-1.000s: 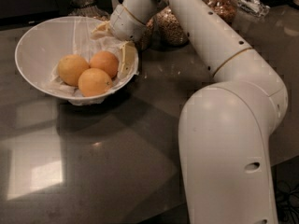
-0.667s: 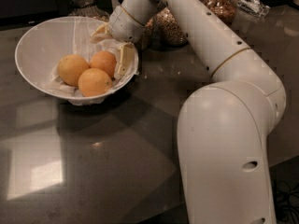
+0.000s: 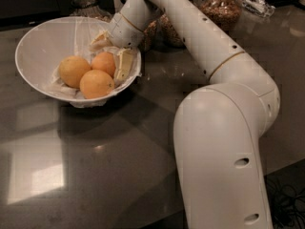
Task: Pick orange from white bowl
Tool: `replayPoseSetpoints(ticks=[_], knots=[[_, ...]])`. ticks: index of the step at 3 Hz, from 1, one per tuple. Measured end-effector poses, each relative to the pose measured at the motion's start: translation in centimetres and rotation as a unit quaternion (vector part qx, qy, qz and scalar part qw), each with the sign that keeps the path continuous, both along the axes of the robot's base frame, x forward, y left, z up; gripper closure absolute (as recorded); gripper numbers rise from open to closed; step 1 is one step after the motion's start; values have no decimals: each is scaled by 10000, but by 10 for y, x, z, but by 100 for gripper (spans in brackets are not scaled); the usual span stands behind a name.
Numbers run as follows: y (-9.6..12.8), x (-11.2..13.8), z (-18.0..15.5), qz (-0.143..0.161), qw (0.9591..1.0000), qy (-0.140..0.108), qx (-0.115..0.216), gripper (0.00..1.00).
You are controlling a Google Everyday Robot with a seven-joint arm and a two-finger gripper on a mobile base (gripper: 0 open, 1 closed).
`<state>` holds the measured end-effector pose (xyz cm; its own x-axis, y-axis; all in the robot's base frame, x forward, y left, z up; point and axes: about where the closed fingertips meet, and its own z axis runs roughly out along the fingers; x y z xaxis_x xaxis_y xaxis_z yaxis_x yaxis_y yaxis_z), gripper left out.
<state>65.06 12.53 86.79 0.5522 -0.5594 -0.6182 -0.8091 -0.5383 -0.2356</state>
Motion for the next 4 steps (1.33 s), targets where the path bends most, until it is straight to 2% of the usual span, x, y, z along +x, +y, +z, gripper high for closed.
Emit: replayPoseSetpoints(ticks=[1, 2, 3, 4], knots=[[3, 1, -7, 10, 10000, 89, -21, 38], [3, 2, -11, -45, 9998, 181, -57, 61], [3, 2, -11, -46, 9998, 181, -57, 84], [7, 4, -1, -140, 9999, 61, 42, 100]])
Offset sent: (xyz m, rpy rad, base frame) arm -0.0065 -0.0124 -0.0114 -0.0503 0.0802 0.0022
